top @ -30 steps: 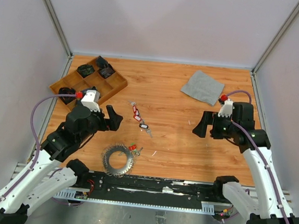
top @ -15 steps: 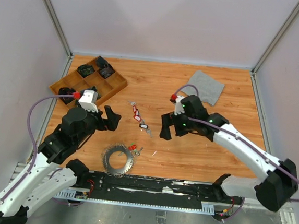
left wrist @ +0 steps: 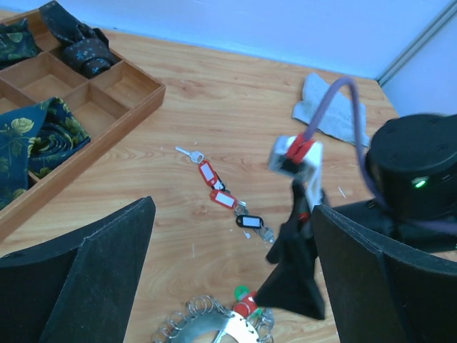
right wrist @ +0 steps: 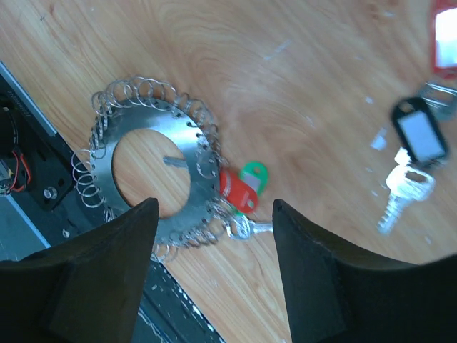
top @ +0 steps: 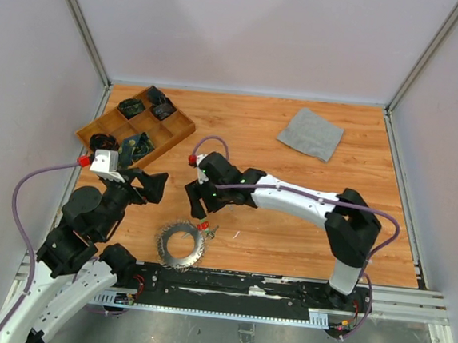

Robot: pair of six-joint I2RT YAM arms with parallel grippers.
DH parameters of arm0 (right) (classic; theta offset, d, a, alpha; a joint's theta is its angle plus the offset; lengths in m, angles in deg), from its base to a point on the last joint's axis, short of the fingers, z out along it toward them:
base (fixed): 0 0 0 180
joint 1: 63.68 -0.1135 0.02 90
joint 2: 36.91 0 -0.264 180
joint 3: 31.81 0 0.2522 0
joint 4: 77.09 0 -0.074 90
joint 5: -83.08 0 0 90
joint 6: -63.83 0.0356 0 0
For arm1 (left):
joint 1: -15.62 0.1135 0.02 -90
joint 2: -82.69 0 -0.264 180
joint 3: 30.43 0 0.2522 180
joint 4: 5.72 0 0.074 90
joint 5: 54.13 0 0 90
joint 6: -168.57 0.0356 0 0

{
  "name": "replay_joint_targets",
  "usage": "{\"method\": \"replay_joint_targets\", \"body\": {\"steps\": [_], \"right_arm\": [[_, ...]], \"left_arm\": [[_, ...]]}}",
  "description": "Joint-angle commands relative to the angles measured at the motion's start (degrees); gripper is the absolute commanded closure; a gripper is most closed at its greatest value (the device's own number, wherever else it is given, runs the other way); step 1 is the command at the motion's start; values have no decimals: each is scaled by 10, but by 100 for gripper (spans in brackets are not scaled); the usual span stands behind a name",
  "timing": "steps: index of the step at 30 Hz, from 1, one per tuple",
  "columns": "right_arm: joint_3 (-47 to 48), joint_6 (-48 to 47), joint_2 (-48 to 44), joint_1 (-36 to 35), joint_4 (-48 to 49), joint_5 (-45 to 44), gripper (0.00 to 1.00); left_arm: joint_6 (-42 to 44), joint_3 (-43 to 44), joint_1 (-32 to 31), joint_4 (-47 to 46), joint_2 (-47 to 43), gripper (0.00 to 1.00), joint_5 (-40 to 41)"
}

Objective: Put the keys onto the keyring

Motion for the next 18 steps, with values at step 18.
{"method": "replay_joint_targets", "body": {"steps": [18], "right_arm": [[148, 21, 201, -48, -18, 6, 57]], "left_arm": [[8, -12, 4, -30, 16, 6, 3]]}}
